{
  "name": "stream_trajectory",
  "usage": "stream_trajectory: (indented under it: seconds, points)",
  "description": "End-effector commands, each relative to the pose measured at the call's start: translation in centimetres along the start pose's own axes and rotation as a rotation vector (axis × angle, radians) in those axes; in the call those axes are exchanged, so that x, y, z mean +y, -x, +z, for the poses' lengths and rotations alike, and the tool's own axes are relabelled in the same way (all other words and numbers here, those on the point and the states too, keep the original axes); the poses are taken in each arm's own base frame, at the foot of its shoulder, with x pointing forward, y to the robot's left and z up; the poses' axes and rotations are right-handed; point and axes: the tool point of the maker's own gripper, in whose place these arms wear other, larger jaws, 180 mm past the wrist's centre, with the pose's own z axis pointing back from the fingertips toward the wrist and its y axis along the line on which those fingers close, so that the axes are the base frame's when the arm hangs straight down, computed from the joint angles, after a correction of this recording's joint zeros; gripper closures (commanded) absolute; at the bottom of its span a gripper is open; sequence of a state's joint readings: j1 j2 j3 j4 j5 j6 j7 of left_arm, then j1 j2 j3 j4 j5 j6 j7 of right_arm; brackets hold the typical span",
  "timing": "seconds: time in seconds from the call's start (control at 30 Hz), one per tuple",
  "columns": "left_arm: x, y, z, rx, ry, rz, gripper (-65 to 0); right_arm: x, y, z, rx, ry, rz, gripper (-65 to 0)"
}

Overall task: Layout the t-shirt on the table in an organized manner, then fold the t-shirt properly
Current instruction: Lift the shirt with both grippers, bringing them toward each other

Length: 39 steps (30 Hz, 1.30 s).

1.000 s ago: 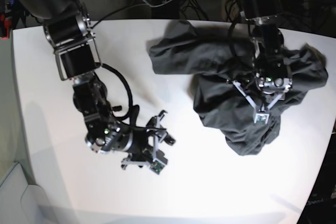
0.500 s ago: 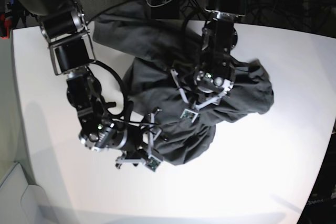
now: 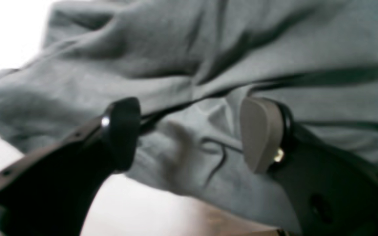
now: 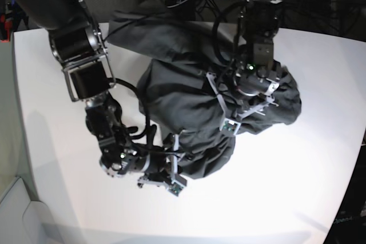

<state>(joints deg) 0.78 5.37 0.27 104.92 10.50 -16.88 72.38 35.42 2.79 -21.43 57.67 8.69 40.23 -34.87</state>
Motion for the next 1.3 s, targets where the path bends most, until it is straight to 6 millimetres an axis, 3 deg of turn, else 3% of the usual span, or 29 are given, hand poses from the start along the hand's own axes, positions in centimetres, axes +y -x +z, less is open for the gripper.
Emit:
stream_trajectory:
  seconds: [0.0, 0.23, 0.4, 0.77, 0.93, 1.03, 1.27]
  points:
    - [1.2, -1.3, 1.0, -0.044, -0.037, -0.002, -46.2, -1.0, -2.8, 0.4, -0.072, 0.018, 0.013, -29.8]
    - [8.6, 3.2, 1.3, 0.039, -0.178, 0.113, -46.2, -2.6, -3.1, -0.5, -0.105, 0.012, -0.042, -29.8]
    - [11.7, 4.5, 1.5, 0.031, -0.238, 0.201, -46.2, -4.4, -3.5, -0.7, -0.121, 0.023, -0.077, -29.8]
    - [11.1, 8.7, -3.9, 0.11, -0.171, 0.232, -46.3, -4.5, -3.1, -1.1, -0.131, 0.016, -0.107, -29.8]
    - [11.0, 9.1, -4.9, 0.129, -0.155, 0.239, -46.3, -4.5, -3.5, -1.2, -0.169, 0.016, -0.116, -29.8]
    - [11.4, 9.4, -4.9, 0.138, -0.161, 0.23, -46.3, -4.3, -2.6, -1.7, -0.172, 0.006, -0.152, -29.8]
    - [12.1, 10.0, -4.8, 0.152, -0.172, 0.22, -46.3, -3.8, -3.0, -2.0, -0.183, -0.004, -0.154, -29.8]
